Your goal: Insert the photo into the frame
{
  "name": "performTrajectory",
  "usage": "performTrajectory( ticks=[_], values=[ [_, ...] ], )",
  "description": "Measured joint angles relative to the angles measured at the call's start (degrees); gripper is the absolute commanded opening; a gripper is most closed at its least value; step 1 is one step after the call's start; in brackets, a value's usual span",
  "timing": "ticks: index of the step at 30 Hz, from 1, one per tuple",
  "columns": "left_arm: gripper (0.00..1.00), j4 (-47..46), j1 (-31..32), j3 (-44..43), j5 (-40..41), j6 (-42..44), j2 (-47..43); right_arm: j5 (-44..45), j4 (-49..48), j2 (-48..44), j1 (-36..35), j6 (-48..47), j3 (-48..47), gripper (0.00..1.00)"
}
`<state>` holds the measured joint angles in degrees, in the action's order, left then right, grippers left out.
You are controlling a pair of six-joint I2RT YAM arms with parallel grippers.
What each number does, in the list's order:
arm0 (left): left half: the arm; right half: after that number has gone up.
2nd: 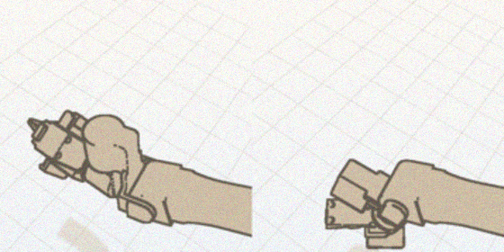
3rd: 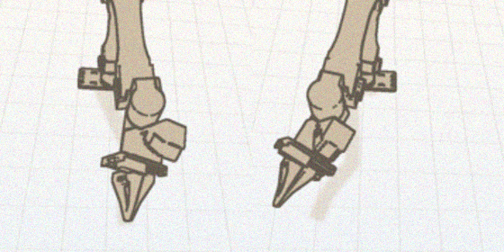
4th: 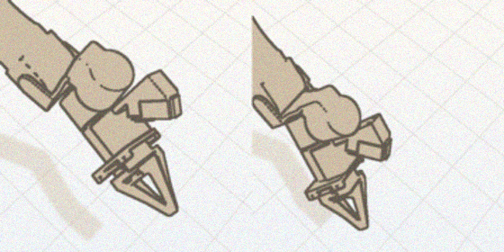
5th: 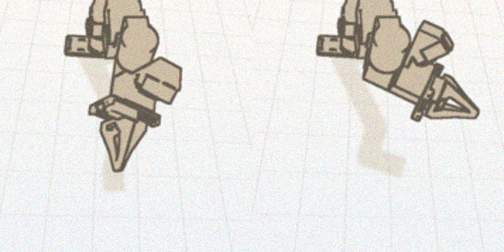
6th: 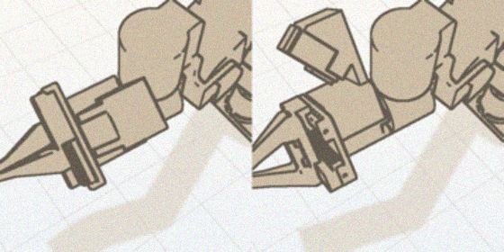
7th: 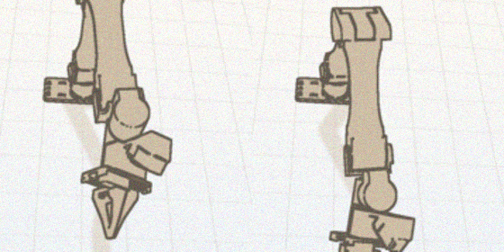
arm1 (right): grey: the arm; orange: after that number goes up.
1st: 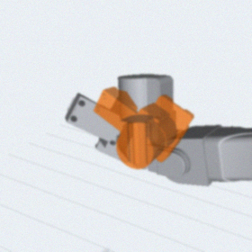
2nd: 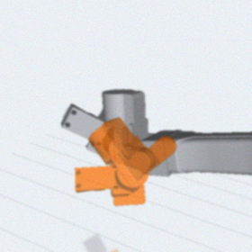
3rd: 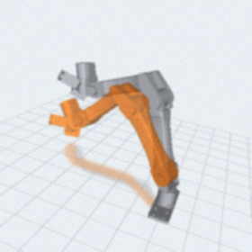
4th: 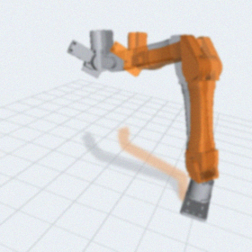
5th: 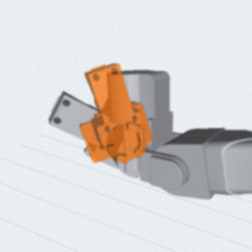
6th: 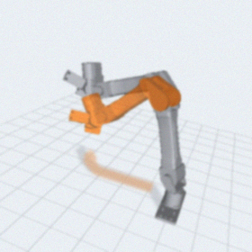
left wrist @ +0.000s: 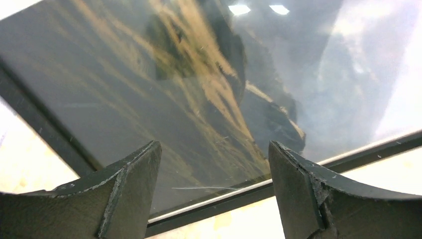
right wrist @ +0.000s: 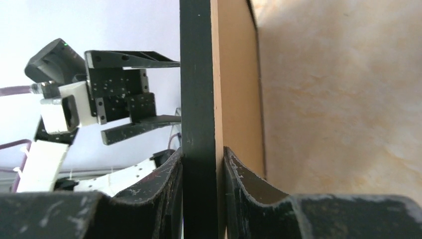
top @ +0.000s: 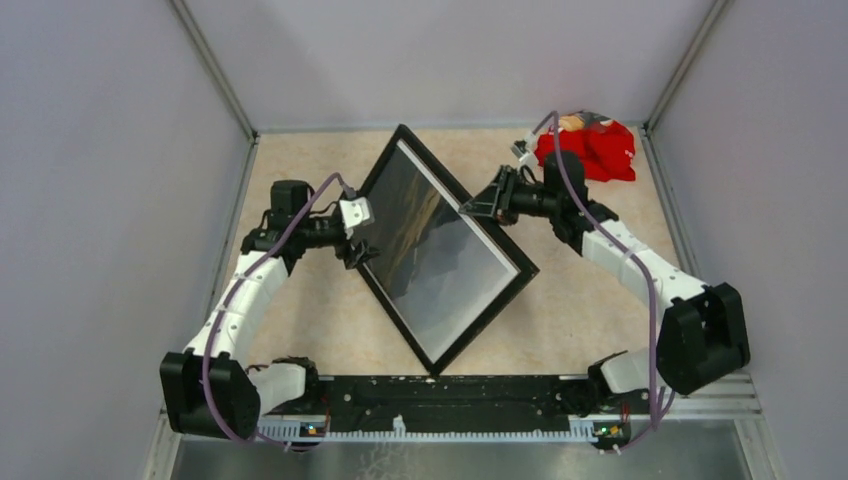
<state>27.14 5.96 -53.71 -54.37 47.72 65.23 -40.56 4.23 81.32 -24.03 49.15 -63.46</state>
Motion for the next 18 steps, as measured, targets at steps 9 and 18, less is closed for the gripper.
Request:
performTrajectory(
  ticks=[9, 18],
  values=[
    [0.85, 5.22, 0.46, 0.15, 5.09, 6.49, 5.51, 7.78, -19.54, -7.26, 6.93, 0.07, 27.36, 0.01],
    [0.88, 11.26, -0.46, -0.15, 9.90, 11.02, 6.69, 11.02, -32.04, -4.24, 7.39, -0.04, 36.48, 0.17]
  ],
)
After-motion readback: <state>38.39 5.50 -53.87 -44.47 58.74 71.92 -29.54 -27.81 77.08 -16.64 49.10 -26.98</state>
